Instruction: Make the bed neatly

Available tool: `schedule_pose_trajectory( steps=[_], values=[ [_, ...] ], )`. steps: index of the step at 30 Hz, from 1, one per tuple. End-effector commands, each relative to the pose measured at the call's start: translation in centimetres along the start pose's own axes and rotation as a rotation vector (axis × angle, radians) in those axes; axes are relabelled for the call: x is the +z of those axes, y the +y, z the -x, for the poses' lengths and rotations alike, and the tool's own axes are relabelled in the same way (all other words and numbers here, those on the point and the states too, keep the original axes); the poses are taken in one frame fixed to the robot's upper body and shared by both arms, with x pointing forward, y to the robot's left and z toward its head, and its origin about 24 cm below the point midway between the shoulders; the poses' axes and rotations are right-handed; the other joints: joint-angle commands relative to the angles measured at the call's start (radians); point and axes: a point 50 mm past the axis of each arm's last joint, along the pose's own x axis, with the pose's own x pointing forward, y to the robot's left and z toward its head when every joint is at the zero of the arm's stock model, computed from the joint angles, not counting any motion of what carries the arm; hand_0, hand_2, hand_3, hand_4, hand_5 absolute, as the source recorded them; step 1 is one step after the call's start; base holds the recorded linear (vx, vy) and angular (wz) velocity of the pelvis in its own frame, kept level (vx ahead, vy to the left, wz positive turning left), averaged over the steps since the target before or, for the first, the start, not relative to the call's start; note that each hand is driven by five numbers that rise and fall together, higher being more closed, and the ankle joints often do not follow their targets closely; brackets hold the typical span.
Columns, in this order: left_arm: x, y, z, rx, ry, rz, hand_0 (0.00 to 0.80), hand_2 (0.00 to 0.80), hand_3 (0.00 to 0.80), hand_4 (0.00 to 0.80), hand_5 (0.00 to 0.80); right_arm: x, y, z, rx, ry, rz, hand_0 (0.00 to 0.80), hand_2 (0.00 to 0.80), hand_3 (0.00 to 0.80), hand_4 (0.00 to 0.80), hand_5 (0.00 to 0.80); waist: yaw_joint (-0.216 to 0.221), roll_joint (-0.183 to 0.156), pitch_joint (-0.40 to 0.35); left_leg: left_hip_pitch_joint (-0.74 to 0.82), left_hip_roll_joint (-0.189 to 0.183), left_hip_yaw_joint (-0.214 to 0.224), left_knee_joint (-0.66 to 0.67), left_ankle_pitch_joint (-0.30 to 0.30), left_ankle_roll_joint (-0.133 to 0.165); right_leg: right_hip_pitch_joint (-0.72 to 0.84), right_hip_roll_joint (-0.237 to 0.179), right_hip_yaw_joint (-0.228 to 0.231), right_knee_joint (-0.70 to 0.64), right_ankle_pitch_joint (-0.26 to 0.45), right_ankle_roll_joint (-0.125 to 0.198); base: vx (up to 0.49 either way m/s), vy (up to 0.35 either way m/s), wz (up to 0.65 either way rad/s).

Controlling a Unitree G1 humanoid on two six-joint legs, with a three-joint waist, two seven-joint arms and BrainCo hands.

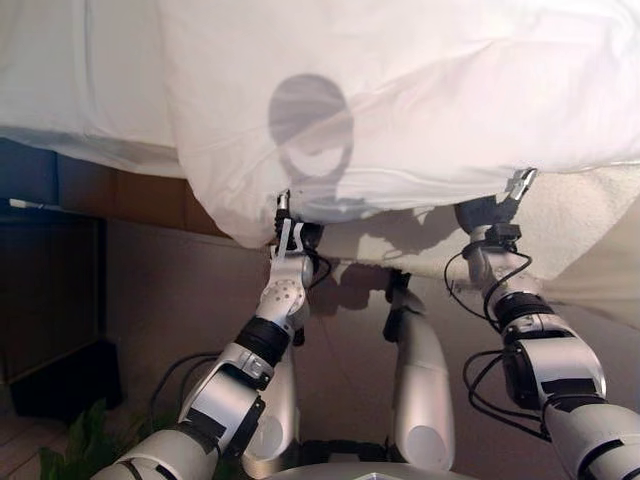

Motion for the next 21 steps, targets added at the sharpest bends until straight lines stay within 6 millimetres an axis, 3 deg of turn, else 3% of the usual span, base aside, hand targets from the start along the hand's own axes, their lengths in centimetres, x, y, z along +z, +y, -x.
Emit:
schedule_pose_trajectory(
  steps=[1, 6, 7, 9, 14, 21],
  values=[
    [3.1, -4.1, -0.1, -0.161, -0.066, -0.017, 0.8, 0.8, 0.8, 0.8, 0.8, 3.1, 4.4, -1.4, 0.192, -0.087, -0.027, 0.0, 0.0, 0.0, 0.0, 0.0, 0.015, 0.054, -0.004, -0.081, 0.0, -0.026, -0.075, 0.207, 0.004, 0.028, -0.093, -0.003, 0.087, -0.036, 0.131, 0.0, -0.005, 0.18],
    [3.2, -3.3, 0.0, -0.127, -0.042, -0.027, 0.8, 0.8, 0.8, 0.8, 0.8, 4.0, 5.3, -1.6, 0.229, -0.114, -0.016, 0.0, 0.0, 0.0, 0.0, 0.0, 0.02, 0.056, -0.004, -0.088, -0.003, -0.026, -0.073, 0.206, 0.005, 0.024, -0.093, -0.008, 0.09, -0.037, 0.132, -0.002, -0.036, 0.09],
    [3.3, -3.1, 0.0, -0.12, -0.039, -0.033, 0.8, 0.8, 0.8, 0.8, 0.8, 4.3, 5.6, -1.6, 0.235, -0.123, -0.014, 0.467, 0.467, 0.467, 0.467, 0.467, 0.021, 0.053, -0.004, -0.09, -0.002, -0.027, -0.071, 0.205, 0.005, 0.023, -0.094, -0.011, 0.091, -0.037, 0.133, -0.003, -0.052, 0.03],
    [3.4, -2.9, -0.1, -0.111, -0.035, -0.043, 0.8, 0.8, 0.8, 0.8, 0.8, 4.4, 5.8, -1.7, 0.233, -0.141, -0.014, 0.8, 0.8, 0.8, 0.8, 0.8, 0.021, 0.048, -0.004, -0.093, -0.002, -0.029, -0.069, 0.205, 0.004, 0.023, -0.093, -0.014, 0.09, -0.035, 0.134, 0.004, -0.062, 0.03],
    [3.7, -2.0, -0.1, -0.091, -0.045, -0.079, 0.8, 0.8, 0.8, 0.8, 0.8, 4.4, 5.7, -1.5, 0.248, -0.145, -0.012, 0.8, 0.8, 0.8, 0.8, 0.8, 0.018, 0.032, -0.004, -0.095, -0.003, -0.036, -0.057, 0.199, 0.005, 0.027, -0.086, -0.018, 0.085, -0.029, 0.134, 0.009, -0.052, 0.09],
    [4.6, -0.6, 0.0, -0.045, -0.094, -0.192, 0.8, 0.8, 0.8, 0.8, 0.8, 2.1, 2.2, 0.4, 0.179, -0.111, -0.007, 0.8, 0.8, 0.8, 0.8, 0.8, -0.002, -0.011, -0.005, -0.063, -0.002, -0.042, -0.012, 0.169, 0.009, 0.078, -0.064, -0.014, 0.071, -0.02, 0.124, 0.006, -0.033, 0.04]
  ],
)
